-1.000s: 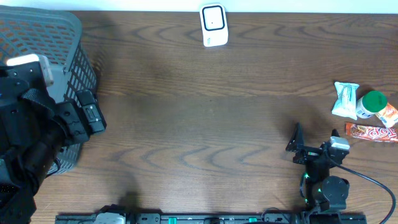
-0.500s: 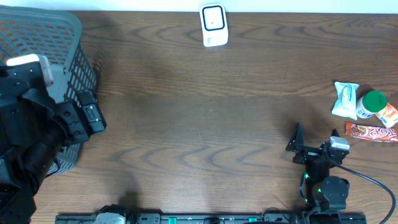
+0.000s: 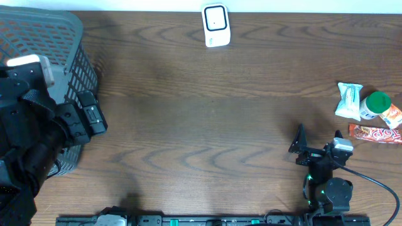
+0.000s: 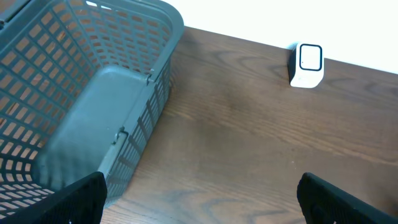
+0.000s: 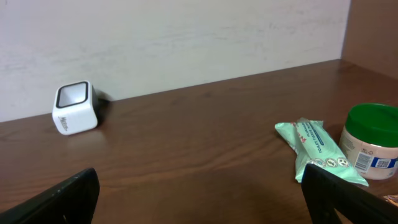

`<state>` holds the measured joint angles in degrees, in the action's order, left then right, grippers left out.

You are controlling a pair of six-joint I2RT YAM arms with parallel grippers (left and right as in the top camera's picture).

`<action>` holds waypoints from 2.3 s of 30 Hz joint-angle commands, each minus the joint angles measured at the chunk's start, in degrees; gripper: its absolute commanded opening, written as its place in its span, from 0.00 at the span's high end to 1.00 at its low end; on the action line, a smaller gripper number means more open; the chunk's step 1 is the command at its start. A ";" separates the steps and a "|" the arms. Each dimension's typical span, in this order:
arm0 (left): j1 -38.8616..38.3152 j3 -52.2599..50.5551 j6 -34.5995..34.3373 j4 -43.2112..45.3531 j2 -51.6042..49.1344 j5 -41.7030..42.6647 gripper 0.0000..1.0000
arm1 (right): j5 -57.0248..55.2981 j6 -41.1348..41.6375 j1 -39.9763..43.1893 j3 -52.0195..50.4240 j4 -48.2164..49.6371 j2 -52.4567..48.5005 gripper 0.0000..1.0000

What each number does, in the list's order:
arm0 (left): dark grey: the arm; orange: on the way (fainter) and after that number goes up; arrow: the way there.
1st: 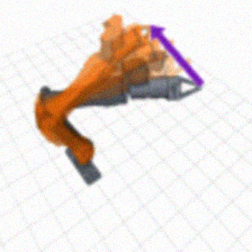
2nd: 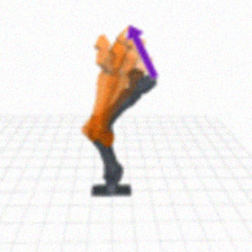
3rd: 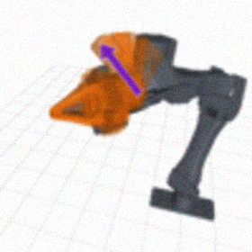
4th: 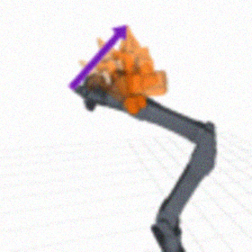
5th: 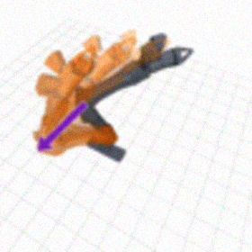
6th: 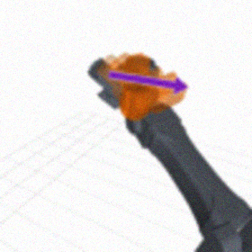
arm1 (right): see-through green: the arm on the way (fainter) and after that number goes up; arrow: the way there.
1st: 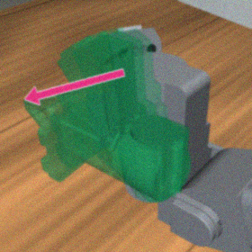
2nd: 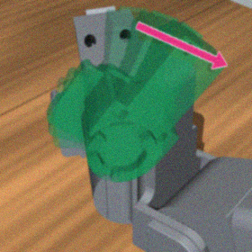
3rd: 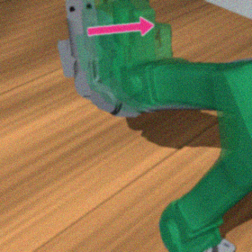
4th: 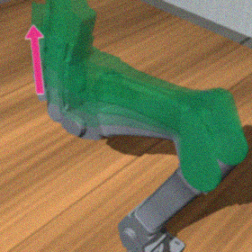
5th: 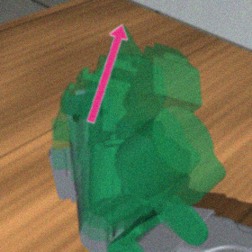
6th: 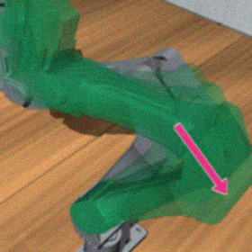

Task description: Scan the item barcode

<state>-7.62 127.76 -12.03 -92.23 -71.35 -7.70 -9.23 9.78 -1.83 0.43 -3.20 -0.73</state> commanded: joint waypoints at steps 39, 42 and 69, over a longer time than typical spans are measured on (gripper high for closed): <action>5.35 -111.06 16.76 76.70 64.59 10.21 0.02 | 0.13 -0.42 0.44 -0.11 -0.22 0.42 0.01; 5.35 -111.06 16.76 76.70 64.59 10.21 0.02 | 0.13 -0.42 0.44 -0.11 -0.24 0.42 0.01; 5.35 -111.06 16.76 76.70 64.59 10.21 0.02 | 0.13 -0.42 0.44 -0.11 -0.24 0.42 0.01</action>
<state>-2.61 16.32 4.36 -16.03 -7.29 1.63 -8.95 9.78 -1.83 0.40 -3.20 -0.67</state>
